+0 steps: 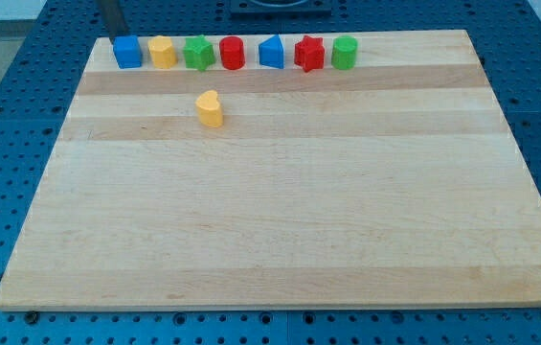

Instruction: Push the yellow hexagon to yellow heart

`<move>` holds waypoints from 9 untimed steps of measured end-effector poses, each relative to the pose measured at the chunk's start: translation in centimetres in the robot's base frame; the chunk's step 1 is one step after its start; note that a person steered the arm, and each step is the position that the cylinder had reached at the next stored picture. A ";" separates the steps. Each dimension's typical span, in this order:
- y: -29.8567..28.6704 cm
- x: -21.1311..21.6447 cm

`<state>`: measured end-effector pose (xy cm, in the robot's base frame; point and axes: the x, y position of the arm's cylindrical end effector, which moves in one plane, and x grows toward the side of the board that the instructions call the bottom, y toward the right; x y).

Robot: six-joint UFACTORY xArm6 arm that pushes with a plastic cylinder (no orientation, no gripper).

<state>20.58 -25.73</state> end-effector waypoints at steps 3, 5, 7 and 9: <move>1.3 -0.7; 5.3 -0.6; 5.9 3.4; 10.4 3.5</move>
<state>24.06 -15.30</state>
